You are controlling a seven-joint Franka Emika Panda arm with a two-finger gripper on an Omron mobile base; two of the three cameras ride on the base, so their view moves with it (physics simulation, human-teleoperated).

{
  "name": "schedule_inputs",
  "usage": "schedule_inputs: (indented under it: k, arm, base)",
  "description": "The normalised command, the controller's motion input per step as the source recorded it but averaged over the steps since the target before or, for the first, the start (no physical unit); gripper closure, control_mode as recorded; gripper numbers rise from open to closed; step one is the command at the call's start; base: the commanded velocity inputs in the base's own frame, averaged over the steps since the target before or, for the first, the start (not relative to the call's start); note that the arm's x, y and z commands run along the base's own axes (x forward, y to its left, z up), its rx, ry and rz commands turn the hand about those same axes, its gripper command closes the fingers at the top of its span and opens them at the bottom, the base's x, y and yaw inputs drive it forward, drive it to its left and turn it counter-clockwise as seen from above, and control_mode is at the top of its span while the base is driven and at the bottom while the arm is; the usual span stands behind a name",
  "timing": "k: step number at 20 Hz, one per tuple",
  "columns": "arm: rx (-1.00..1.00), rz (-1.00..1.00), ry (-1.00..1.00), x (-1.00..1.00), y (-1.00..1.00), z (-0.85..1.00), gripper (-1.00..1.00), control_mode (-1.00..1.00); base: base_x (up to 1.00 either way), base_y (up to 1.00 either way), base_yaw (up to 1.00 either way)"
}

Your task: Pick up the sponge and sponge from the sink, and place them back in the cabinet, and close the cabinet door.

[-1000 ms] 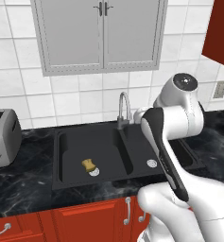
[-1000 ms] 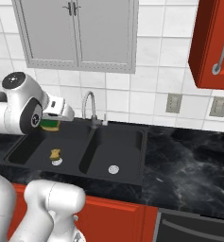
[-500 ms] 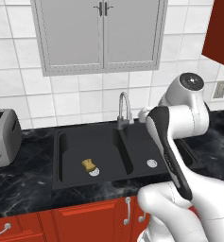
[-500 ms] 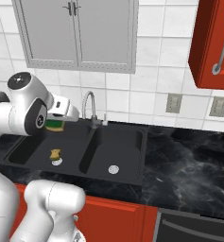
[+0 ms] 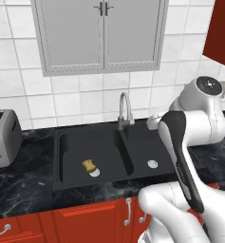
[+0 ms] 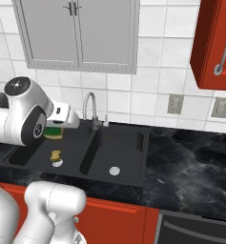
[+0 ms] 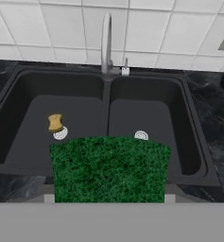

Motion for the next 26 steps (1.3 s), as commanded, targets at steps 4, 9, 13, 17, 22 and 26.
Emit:
schedule_inputs:
  k: [4, 9, 13, 17, 22, 26]
  arm:
    - [0.00, 0.01, -0.02, -0.70, -0.15, 0.00, 1.00, -1.00]
    - [0.00, 0.00, -0.01, -0.41, -0.02, 0.00, 1.00, -1.00]
    - [0.00, 0.00, -0.03, -0.01, 0.00, 0.00, 1.00, -1.00]
    - [0.00, 0.00, -0.03, 0.07, 0.00, 0.00, 1.00, -1.00]
    - [0.00, 0.00, -0.04, 0.22, 0.00, 0.00, 1.00, -1.00]
    - [0.00, 0.00, -0.01, 0.36, 0.00, 0.00, 1.00, -1.00]
  base:
    - [0.00, 0.00, 0.00]
    - [0.00, 0.00, 0.00]
    - [0.00, 0.00, 0.00]
    - [0.00, 0.00, 0.00]
    - [0.00, 0.00, 0.00]
    - [0.00, 0.00, 0.00]
